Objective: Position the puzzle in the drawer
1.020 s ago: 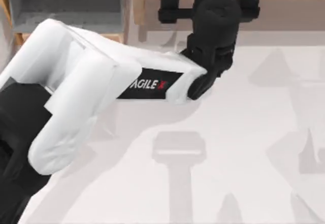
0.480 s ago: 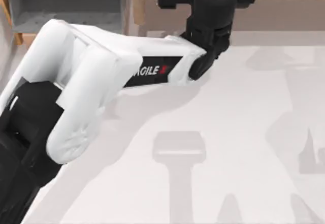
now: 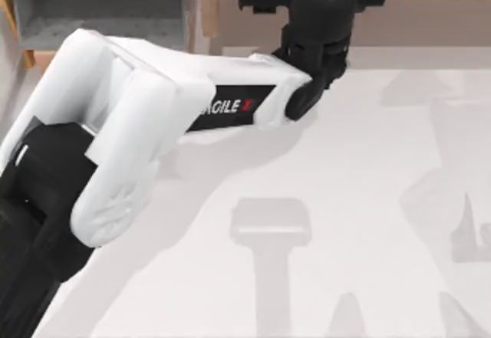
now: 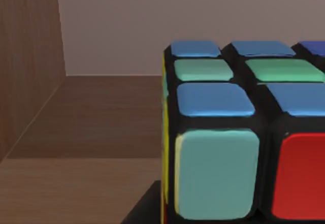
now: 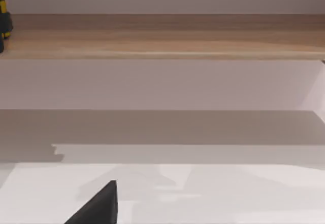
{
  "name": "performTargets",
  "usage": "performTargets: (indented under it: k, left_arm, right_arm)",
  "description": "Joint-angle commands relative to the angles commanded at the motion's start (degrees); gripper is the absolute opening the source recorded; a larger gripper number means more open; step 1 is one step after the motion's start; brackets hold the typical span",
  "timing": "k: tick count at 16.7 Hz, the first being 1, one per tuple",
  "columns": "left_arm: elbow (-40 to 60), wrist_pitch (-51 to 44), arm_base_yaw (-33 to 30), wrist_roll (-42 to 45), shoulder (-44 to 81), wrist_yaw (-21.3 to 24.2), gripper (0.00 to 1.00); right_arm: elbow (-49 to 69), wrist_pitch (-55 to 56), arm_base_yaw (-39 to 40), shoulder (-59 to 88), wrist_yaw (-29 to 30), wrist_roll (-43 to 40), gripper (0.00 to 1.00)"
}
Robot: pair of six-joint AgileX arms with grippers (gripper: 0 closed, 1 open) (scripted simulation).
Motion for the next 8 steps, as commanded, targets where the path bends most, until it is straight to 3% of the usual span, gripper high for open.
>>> performTargets:
  k: [6, 8]
  left_arm:
    - [0.0, 0.0, 0.0, 0.0, 0.0, 0.0, 0.02]
    - [0.0, 0.0, 0.0, 0.0, 0.0, 0.0, 0.0]
  right_arm:
    - [0.0, 0.0, 0.0, 0.0, 0.0, 0.0, 1.0]
    - [0.0, 0.0, 0.0, 0.0, 0.0, 0.0, 1.0]
